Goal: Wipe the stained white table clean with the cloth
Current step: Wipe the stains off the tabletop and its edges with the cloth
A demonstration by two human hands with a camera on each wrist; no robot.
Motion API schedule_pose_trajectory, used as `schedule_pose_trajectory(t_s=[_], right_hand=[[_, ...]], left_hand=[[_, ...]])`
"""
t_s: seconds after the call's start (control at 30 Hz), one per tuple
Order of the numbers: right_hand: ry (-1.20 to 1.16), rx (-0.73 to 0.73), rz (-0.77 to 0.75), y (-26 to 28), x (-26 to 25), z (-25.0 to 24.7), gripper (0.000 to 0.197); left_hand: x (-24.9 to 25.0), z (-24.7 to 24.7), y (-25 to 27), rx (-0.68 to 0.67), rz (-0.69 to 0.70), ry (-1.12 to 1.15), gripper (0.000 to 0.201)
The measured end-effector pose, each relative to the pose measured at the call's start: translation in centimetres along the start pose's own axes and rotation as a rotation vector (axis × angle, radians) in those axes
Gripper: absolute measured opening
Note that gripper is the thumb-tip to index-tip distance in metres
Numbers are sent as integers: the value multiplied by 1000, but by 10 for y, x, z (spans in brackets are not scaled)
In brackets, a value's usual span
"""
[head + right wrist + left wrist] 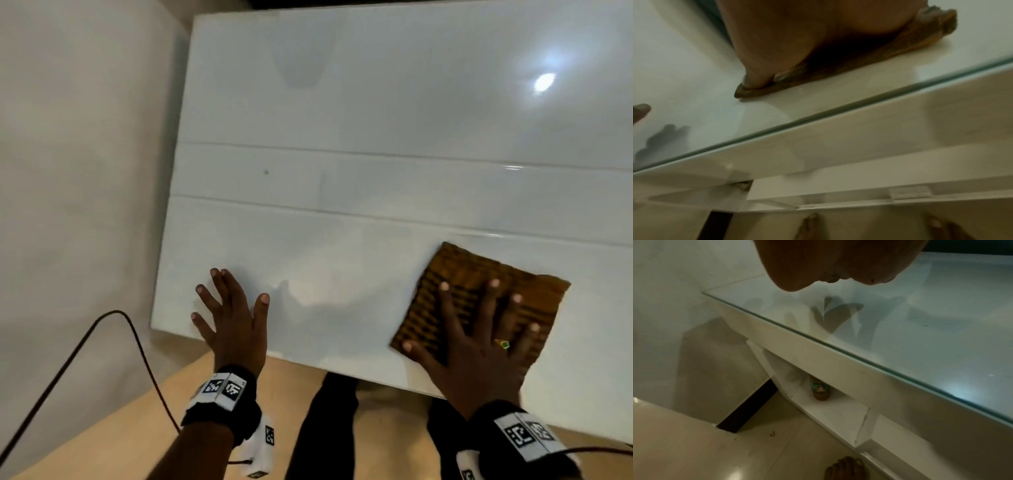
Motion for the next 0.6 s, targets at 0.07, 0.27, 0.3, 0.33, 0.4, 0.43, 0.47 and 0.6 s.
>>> schedule_pose_trajectory(t_s=[0.07, 0.27, 0.3, 0.33, 0.4, 0.43, 0.47, 0.6], right_hand=[[-6, 17, -43, -9, -56, 10, 105], [50, 44, -283, -35, -223, 31, 107], [58, 55, -329, -41, -249, 35, 107], [70, 57, -379, -45, -274, 38, 107], [93, 39, -494, -52, -328, 48, 109], [107, 21, -554, -53, -351, 54, 109], [126, -2, -615, -50, -373, 62, 109], [152, -39, -806, -26, -402, 81, 94]], left_hand=[[-30, -10, -10, 18, -16, 28, 82], [-108, -19, -30, 127, -90, 281, 86], [-118, -20, -32, 148, -98, 333, 86], [-125, -20, -32, 167, -110, 371, 86], [-140, -19, -31, 189, -135, 424, 86], [-145, -18, -30, 196, -140, 463, 85], [-150, -16, -28, 203, -143, 521, 83], [-165, -13, -21, 263, -115, 651, 80]])
Point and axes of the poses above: each hand's wrist, its own y-axis away from the middle knuckle, its own z-axis out of the palm, x = y × z, the point moved 3 cm from there along -y, towards the middle knuckle, and after that the axes turned 2 degrees about z, right-handed, at the moved point
